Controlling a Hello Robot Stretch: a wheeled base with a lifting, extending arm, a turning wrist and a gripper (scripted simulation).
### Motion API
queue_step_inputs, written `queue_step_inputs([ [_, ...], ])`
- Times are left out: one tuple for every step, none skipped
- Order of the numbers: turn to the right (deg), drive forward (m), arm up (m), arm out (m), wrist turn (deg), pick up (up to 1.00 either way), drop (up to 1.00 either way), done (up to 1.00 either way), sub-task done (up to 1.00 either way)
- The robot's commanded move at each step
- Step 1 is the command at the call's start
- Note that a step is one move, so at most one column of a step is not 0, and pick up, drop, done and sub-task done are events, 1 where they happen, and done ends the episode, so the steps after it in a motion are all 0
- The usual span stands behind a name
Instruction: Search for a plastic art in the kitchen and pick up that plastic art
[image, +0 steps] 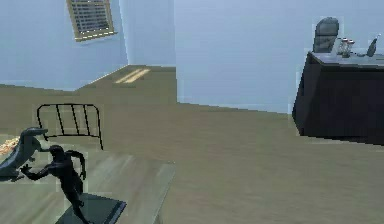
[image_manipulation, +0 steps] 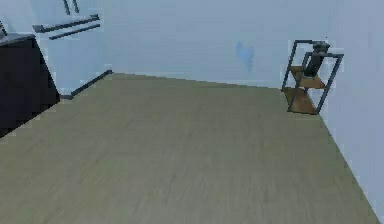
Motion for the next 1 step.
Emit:
queue_step_inputs([
  [12.0, 0.00, 0.00, 0.00, 0.0, 0.00, 0.00, 0.00, 0.00],
])
